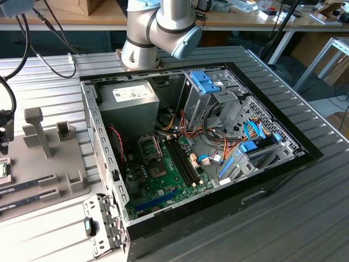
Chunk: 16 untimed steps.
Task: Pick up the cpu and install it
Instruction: 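Pick up the cpu and move it towards the insertion slot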
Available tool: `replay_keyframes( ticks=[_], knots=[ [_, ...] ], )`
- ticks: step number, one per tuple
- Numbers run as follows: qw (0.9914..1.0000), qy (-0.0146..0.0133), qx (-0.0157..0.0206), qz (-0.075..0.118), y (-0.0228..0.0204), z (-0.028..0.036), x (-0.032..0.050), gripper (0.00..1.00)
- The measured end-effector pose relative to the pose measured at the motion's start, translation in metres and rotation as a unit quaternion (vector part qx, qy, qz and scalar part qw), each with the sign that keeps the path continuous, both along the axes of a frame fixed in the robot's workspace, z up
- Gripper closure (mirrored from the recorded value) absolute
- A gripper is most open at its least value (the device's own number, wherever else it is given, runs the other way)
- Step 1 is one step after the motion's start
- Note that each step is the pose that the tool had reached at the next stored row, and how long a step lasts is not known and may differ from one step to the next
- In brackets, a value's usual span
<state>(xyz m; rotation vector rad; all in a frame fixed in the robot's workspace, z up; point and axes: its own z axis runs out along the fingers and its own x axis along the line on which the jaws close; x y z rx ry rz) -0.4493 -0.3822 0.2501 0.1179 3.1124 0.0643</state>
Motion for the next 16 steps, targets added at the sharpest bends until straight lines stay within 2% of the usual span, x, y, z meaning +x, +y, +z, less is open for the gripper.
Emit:
replay_keyframes(
  ticks=[16],
  knots=[
    [1.00000,0.0000,0.0000,0.000,0.0005,-0.0083,-0.0027,0.46]
  ],
)
